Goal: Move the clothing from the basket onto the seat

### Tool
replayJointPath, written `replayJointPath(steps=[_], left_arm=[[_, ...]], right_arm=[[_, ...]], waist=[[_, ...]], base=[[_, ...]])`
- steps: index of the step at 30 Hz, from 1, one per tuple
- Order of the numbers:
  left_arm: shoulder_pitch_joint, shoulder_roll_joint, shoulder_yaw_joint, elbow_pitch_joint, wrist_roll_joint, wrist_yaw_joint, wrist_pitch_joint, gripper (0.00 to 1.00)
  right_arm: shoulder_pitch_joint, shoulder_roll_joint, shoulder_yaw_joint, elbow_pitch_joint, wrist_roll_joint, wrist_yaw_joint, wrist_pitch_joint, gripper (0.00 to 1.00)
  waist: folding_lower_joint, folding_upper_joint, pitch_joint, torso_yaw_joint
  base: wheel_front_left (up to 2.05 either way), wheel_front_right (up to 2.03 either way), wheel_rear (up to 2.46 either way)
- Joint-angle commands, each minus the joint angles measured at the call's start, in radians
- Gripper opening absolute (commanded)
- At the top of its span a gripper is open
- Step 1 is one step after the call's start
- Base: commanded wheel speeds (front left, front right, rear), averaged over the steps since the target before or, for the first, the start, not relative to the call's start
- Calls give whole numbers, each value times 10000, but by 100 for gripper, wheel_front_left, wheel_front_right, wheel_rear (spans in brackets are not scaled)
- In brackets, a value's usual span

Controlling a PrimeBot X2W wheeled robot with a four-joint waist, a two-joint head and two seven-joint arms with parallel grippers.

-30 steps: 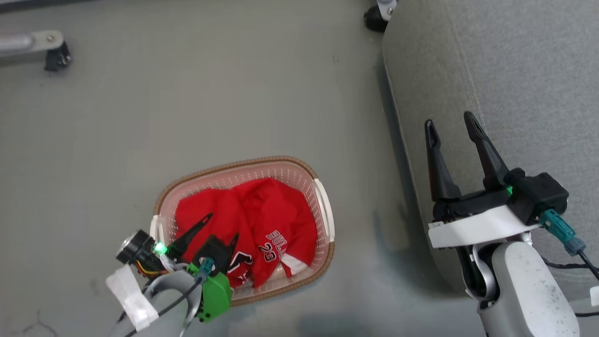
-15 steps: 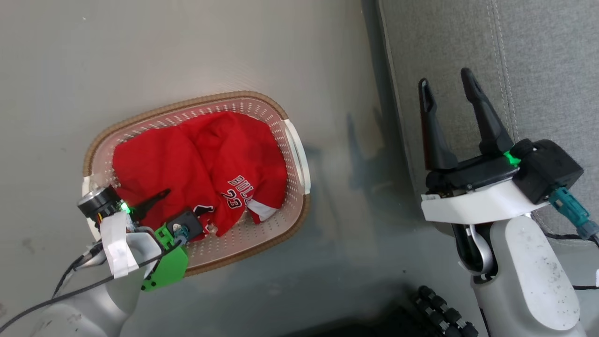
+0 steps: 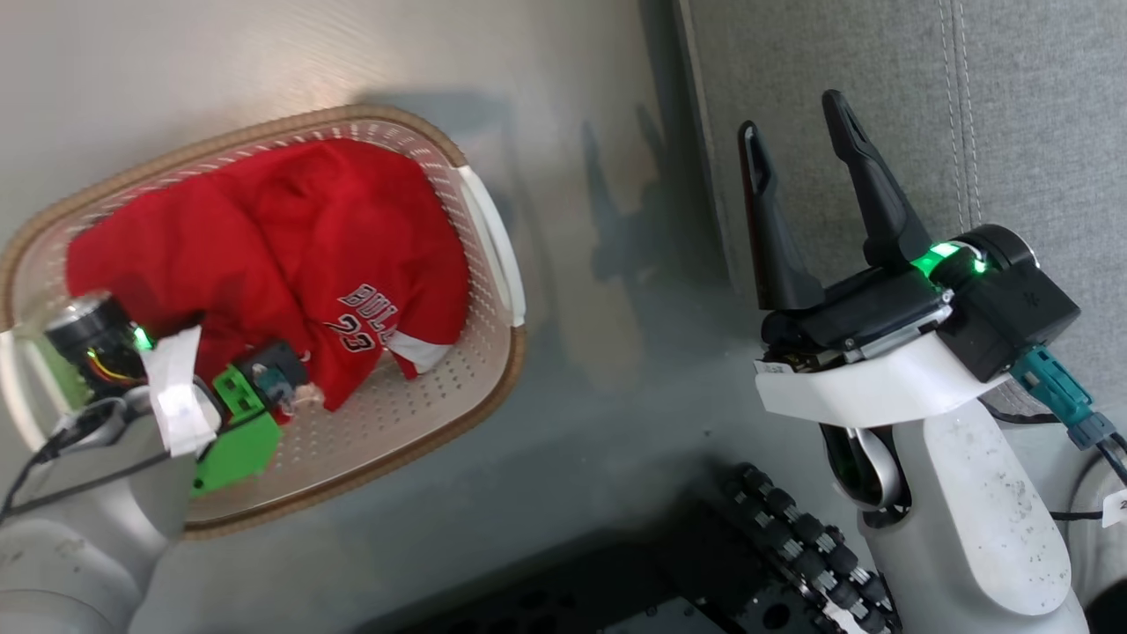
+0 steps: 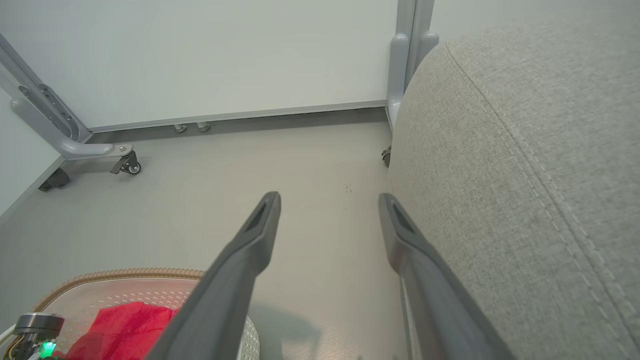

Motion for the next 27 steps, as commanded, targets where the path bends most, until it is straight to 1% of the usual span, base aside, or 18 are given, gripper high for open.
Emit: replayJointPath(steps=[1, 5, 13, 14, 15, 20, 25, 27], left_arm=[[-230, 194, -13, 46, 29, 42, 108, 100], [-418, 349, -87, 68, -26, -57, 504, 100], [-568, 244, -246, 95, -243, -381, 1658, 100], [-554, 237, -267, 106, -312, -423, 1826, 46], [-541, 232, -271, 110, -370, -453, 1951, 0], [-586, 265, -344, 105, -639, -499, 2192, 0], [-624, 298, -374, 90, -938, -508, 1998, 0], [-609, 205, -341, 88, -1070, -510, 1934, 0]], right_arm=[[-181, 11, 40, -78, 132, 1, -32, 100], [-117, 10, 62, -61, 301, 1, -32, 100], [145, 10, -52, -165, 440, 1, -32, 100], [177, 9, -69, -163, 450, 1, -32, 100], [192, 9, -70, -159, 463, 1, -32, 100], [92, 7, -12, -29, 457, 1, -32, 100], [-204, 9, 35, 28, 438, 1, -32, 100], [-310, 6, -5, 54, 360, 1, -32, 100]], waist=[[-2, 0, 580, -546], [-2, 0, 803, -749], [-2, 0, 995, -769], [-2, 0, 1009, -765], [-2, 0, 1017, -763], [-2, 0, 968, -792], [-2, 0, 786, -808], [-2, 0, 648, -747]], base=[[0, 0, 0], [0, 0, 0], [0, 0, 0], [0, 0, 0], [0, 0, 0], [0, 0, 0], [0, 0, 0], [0, 0, 0]])
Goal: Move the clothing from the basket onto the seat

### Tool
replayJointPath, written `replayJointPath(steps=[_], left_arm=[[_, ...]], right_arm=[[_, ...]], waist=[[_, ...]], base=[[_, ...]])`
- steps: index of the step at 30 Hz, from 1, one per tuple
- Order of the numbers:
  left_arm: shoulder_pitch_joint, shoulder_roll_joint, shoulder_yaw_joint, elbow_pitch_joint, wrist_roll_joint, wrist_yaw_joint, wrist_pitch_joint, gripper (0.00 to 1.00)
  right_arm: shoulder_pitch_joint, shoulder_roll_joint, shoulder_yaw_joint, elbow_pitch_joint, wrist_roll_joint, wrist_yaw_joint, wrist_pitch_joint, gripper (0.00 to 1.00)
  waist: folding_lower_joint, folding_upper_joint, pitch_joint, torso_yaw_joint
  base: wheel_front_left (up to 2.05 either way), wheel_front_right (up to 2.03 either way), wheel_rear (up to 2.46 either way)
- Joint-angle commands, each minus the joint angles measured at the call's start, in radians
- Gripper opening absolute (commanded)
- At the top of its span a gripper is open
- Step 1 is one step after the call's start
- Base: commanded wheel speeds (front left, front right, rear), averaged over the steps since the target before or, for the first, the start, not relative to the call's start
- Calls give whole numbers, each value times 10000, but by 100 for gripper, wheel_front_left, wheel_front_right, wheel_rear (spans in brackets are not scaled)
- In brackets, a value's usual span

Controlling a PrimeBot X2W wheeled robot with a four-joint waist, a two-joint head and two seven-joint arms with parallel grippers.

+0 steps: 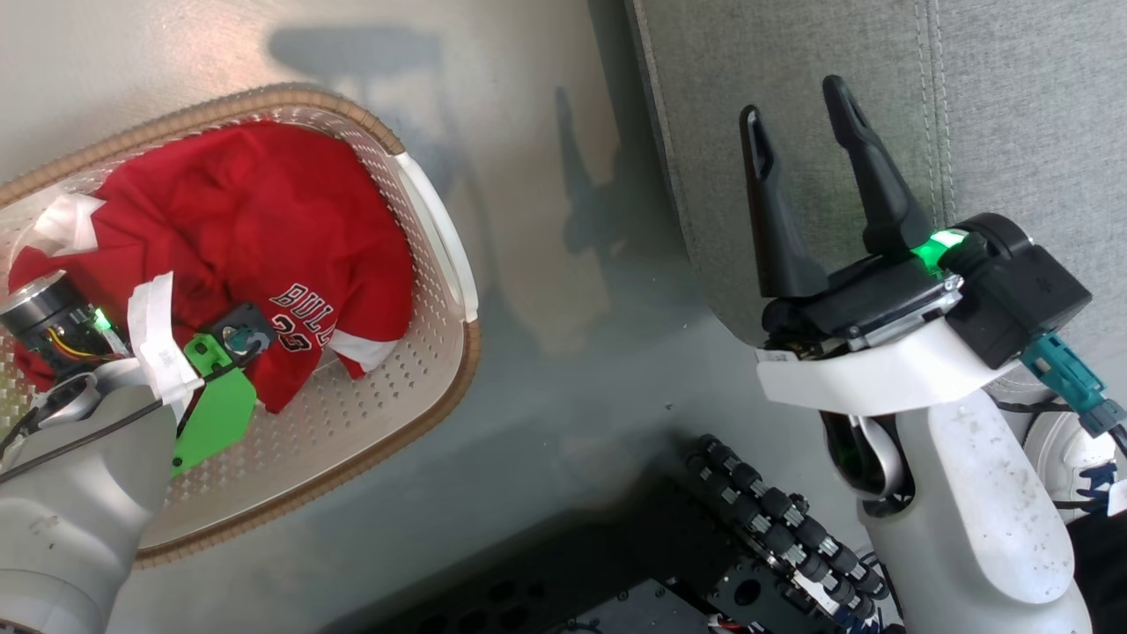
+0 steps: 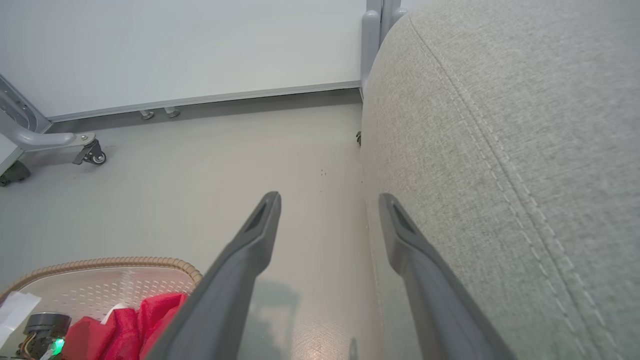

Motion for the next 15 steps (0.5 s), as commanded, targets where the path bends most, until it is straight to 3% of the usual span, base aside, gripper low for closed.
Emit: replayJointPath(steps=[1, 7, 15], left_arm=[[-44, -82, -34, -9, -125, -12, -67, 0], [240, -610, -116, -13, -266, 118, -519, 0], [1279, -1143, 196, -22, -953, 403, -1245, 0]], right_arm=[[-121, -3, -99, 35, -79, 1, -32, 100], [-89, -10, -279, 285, -421, 1, -32, 100], [424, -12, -324, 783, -739, 1, -31, 100]], waist=[[-1, 0, -204, 140], [-1, 0, -1122, 708], [-1, 0, -3231, 1313]], base=[[0, 0, 0], [0, 0, 0], [0, 0, 0]])
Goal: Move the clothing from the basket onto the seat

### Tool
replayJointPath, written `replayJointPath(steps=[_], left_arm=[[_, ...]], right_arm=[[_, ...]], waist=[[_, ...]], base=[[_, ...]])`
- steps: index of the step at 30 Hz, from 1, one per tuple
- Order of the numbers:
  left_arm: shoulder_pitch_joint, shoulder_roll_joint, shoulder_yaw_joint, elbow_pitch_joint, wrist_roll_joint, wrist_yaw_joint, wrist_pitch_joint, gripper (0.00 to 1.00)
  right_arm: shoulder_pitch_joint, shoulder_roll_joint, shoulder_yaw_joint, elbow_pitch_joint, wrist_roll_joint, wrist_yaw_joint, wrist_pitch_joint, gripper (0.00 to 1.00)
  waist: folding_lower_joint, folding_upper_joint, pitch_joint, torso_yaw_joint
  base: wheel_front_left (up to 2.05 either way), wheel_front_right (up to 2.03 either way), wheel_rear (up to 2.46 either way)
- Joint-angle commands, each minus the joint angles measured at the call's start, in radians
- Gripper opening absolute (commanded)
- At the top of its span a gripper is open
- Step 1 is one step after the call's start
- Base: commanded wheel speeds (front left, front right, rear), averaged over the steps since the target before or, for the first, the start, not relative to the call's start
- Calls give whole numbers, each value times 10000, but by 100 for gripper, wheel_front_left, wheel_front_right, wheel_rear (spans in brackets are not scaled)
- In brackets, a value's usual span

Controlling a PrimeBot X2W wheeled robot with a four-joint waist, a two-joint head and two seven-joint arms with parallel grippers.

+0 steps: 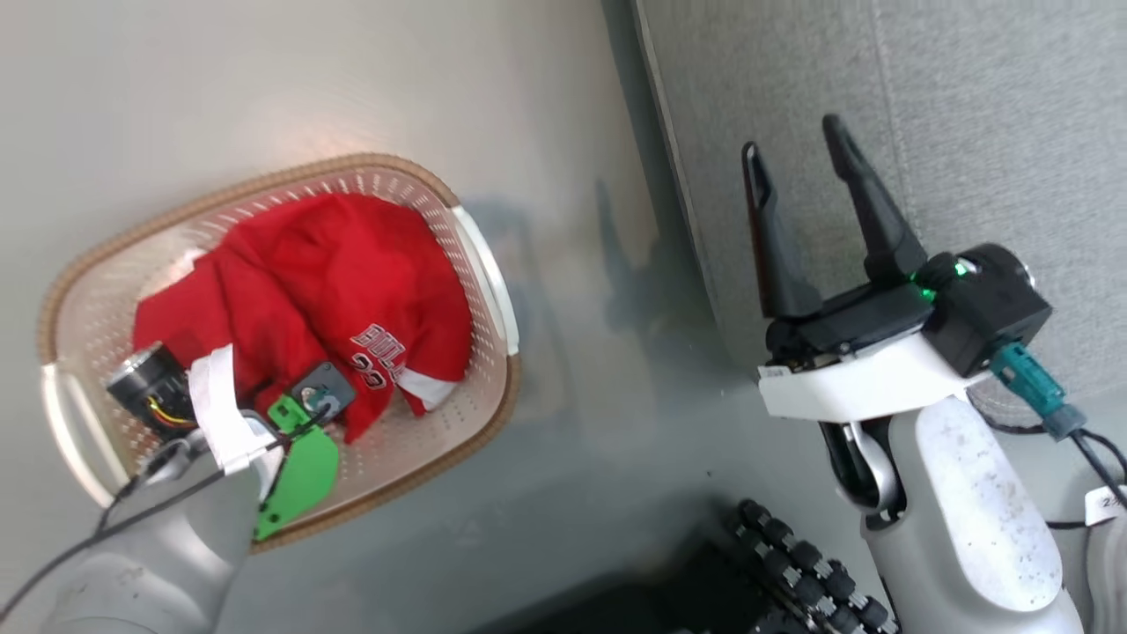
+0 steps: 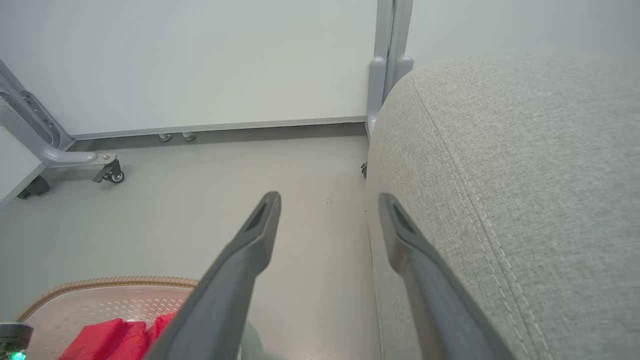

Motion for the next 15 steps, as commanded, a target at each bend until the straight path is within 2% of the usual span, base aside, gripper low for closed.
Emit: replayJointPath(steps=[1, 10, 15], left_arm=[[250, -207, 214, -31, -275, 146, -218, 0], [1022, -782, 842, -157, -1242, 701, -1888, 0], [1516, -906, 1469, -1161, -1986, 949, -2205, 0]], right_arm=[[227, -32, -16, 115, -114, 1, -31, 100], [946, -31, -217, 657, -411, 1, -31, 100], [1369, -35, -231, 883, -524, 1, -31, 100]], waist=[[0, 0, -1665, 729], [0, 0, -3835, 1489], [0, 0, -4855, 1827]], base=[[0, 0, 0], [0, 0, 0], [0, 0, 0]])
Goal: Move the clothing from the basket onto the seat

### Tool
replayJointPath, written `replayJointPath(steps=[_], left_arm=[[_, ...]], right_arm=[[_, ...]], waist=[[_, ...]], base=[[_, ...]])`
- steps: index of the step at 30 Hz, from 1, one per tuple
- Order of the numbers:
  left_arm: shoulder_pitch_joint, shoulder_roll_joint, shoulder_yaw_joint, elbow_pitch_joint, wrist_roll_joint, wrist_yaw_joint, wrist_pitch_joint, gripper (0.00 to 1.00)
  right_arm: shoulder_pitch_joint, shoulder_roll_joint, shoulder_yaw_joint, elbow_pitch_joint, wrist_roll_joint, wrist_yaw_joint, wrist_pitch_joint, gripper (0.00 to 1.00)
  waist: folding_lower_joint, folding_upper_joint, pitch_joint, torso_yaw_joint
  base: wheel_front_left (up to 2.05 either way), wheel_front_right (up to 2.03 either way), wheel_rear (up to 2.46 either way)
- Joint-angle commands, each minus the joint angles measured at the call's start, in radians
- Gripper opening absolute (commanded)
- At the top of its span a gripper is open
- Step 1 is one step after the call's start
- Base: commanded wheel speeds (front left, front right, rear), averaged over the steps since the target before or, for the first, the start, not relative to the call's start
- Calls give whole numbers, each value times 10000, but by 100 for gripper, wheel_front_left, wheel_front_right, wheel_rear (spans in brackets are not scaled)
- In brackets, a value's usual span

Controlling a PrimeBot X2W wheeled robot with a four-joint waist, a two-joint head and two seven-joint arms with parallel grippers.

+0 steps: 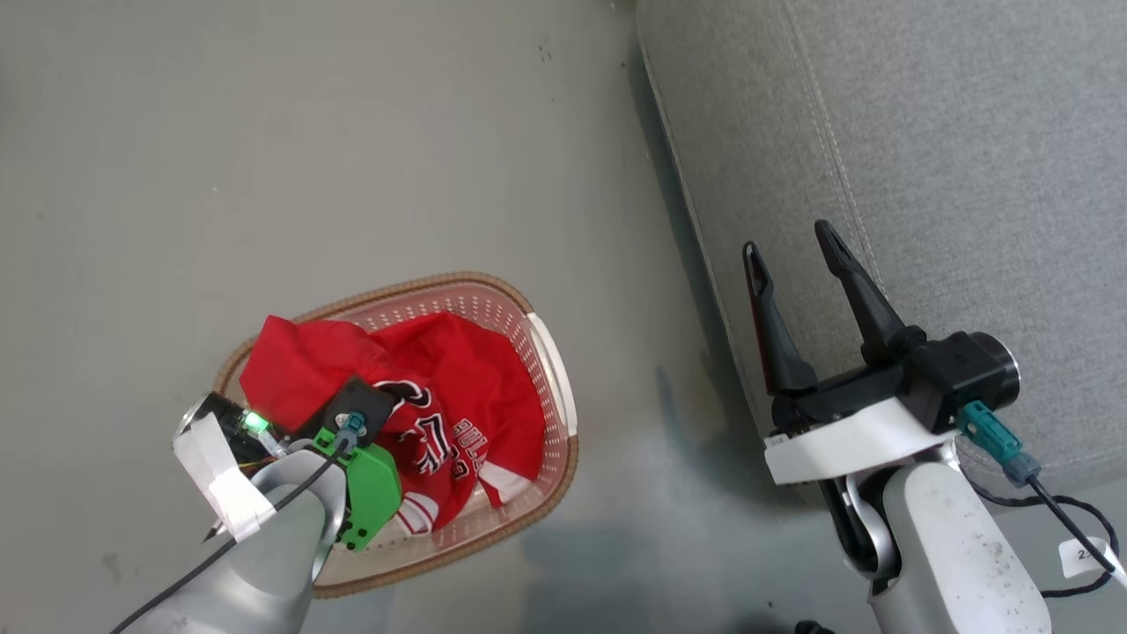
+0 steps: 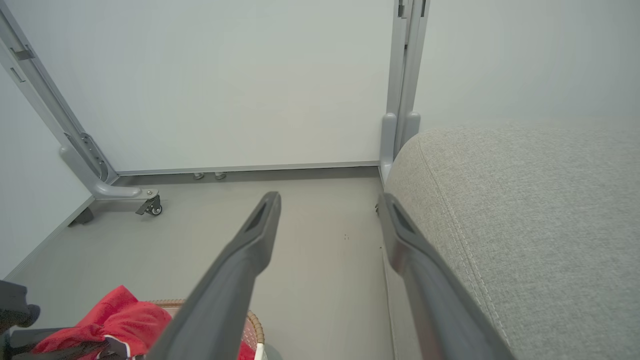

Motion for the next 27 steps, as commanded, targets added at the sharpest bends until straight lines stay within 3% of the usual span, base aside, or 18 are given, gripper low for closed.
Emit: replayJointPath(steps=[1, 10, 21, 27], left_arm=[[295, 11, 53, -528, -64, 99, -89, 0], [2322, 457, 981, -4280, -743, 542, -73, 0], [3968, 190, 2814, -7678, -1233, 677, -76, 0], [4627, -371, 3624, -9287, -1366, 173, -64, 0]], right_arm=[[264, -36, -24, 83, -70, 1, -31, 100], [1075, -33, -31, 377, -89, 1, -31, 100], [1754, -41, 44, 487, -239, 1, -31, 100], [1940, -37, 127, 479, -184, 1, -31, 100]], waist=[[0, 0, -1681, 924], [0, 0, -3250, 1205], [0, 0, -4295, 1364], [0, 0, -4547, 1398]], base=[[0, 0, 0], [0, 0, 0], [0, 0, 0], [0, 0, 0]])
